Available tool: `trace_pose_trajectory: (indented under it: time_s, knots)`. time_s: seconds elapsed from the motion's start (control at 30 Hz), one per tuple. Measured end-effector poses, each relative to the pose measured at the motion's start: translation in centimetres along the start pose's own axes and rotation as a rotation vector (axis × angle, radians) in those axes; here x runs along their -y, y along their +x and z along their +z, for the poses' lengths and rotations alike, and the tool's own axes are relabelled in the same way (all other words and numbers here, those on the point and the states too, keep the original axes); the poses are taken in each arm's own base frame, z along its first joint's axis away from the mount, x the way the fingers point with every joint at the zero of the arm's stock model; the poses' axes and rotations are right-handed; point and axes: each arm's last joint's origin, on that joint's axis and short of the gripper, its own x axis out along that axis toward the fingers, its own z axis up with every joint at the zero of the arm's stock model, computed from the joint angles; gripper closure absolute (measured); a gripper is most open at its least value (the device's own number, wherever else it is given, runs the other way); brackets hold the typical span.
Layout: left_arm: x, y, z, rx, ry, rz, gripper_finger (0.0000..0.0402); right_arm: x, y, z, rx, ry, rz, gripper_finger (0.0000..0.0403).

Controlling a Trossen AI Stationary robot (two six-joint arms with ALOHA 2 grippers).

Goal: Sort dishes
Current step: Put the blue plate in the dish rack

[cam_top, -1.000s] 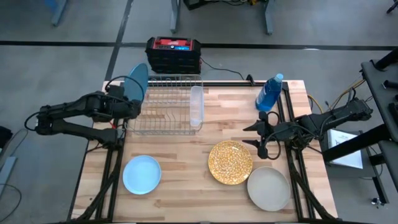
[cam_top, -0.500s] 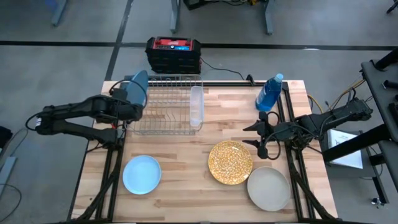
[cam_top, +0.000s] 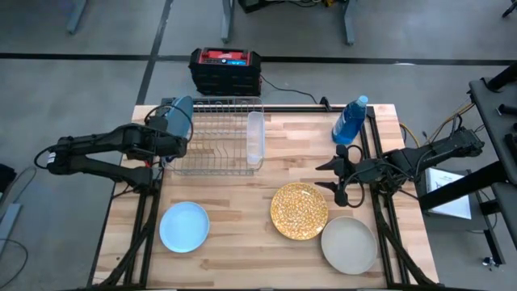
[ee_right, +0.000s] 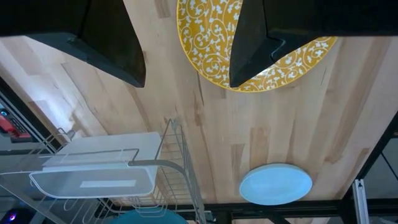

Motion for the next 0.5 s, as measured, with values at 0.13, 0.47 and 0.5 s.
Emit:
trace_pose_trajectory:
  time_s: [0.13, 0.47, 0.5]
  knots:
    - [0.03, 0.01, -0.01, -0.005, -0.008, -0.001, 0.0385, 0.0, 0.0, 0.0, 0.0, 0.0, 0.0, 0.0173]
    - [0.17, 0.03, -0.08, -0.032, -0.084, -0.011, 0.0338, 0.0, 0.0, 0.01, 0.001, 0.0, 0.0, 0.0172]
    - [0.17, 0.03, -0.09, -0.037, -0.085, -0.013, 0.0329, 0.0, 0.0, 0.0, 0.0, 0.0, 0.0, 0.017]
